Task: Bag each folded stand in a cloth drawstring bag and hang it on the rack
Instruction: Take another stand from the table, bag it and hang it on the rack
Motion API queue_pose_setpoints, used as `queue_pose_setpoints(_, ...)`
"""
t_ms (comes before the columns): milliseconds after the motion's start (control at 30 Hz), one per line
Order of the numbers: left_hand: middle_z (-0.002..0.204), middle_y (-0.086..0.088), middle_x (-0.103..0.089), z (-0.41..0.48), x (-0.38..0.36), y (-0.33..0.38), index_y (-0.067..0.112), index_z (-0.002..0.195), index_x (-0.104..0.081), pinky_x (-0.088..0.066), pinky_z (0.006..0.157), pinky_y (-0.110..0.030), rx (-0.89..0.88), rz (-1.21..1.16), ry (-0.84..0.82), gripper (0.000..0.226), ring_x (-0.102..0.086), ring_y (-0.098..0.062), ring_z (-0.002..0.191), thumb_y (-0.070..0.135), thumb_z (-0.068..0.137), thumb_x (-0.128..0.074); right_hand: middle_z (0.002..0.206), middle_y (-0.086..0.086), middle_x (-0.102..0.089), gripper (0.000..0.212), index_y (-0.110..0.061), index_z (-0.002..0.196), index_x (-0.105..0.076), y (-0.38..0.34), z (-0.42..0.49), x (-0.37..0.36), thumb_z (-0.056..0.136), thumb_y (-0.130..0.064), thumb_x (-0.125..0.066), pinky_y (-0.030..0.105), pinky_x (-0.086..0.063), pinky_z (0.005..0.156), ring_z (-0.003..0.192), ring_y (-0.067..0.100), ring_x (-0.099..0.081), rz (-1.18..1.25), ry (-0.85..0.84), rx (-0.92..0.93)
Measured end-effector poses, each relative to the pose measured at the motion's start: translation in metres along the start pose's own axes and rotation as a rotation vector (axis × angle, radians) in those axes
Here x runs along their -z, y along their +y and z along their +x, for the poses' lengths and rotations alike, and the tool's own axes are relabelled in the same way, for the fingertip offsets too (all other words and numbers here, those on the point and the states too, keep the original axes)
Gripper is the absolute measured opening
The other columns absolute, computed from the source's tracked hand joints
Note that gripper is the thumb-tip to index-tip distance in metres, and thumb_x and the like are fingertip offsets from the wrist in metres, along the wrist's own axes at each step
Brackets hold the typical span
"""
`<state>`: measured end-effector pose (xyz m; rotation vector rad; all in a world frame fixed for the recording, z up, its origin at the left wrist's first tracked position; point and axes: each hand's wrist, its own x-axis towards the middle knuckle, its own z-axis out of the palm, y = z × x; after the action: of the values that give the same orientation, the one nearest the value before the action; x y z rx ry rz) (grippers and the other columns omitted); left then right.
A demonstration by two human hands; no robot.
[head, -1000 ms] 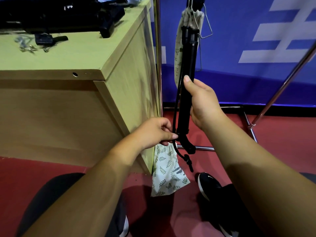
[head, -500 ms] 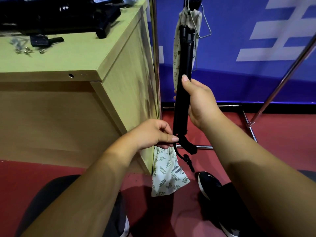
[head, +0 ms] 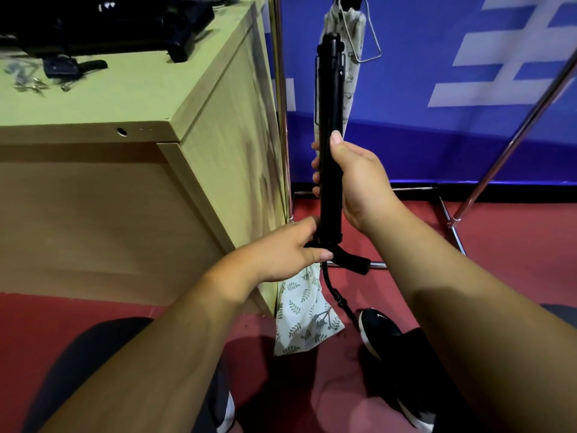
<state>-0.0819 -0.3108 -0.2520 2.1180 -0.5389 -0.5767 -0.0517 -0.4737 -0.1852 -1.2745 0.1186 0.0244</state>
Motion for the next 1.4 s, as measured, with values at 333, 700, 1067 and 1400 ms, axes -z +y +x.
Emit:
queue_pose_setpoints(333,0.125,0.003,-0.070,0.001,-0.003,0.000,0.032,0.128,-0.055,-0.051,0.108,-0.052,0.002,-0.019,0.006,0.052,-0.065,-0.018,0.124,0.055,0.083,-0.069,0.091,0.010,-0.065,0.051,0.001,0.118,-0.070,0.000,0.002,0.004,0.112,-0.046,-0.050,0.035,-0.053,0.067,0.075,0.022,-0.060,-0.055,-0.029,-0.008)
queue_pose_setpoints(700,0.105,-0.001,-0.077,0.006,-0.001,-0.005,0.036,0.104,-0.069,-0.054,0.102,-0.058,0.055,-0.152,-0.036,0.036,-0.072,-0.030,0.107,0.035,0.072,-0.085,0.098,-0.010,-0.082,0.063,-0.027,0.109,-0.075,0.002,-0.009,-0.009,0.101,-0.076,-0.037,0.049,-0.057,0.100,0.092,0.011,-0.077,-0.515,-0.112,-0.022)
queue_pose_setpoints(1067,0.101,-0.006,-0.078,0.002,-0.001,0.000,0.020,0.107,-0.070,-0.058,0.089,-0.050,0.117,-0.069,0.046,0.034,-0.075,-0.026,0.091,0.026,0.080,-0.090,0.104,-0.004,-0.079,0.027,-0.030,0.111,-0.073,0.005,-0.008,-0.003,0.093,-0.051,-0.073,0.047,-0.059,0.101,0.101,0.013,-0.076,-0.547,-0.092,0.034)
queue_pose_setpoints(1400,0.093,0.006,-0.076,0.004,-0.009,0.001,0.032,0.105,-0.068,-0.057,0.078,-0.039,0.165,-0.063,0.088,0.046,-0.070,-0.011,0.081,0.058,0.071,-0.086,0.095,-0.005,-0.074,0.031,-0.022,0.107,-0.069,0.002,-0.009,0.003,0.098,-0.052,-0.066,0.033,-0.055,0.076,0.090,0.015,-0.070,-0.831,-0.054,0.123)
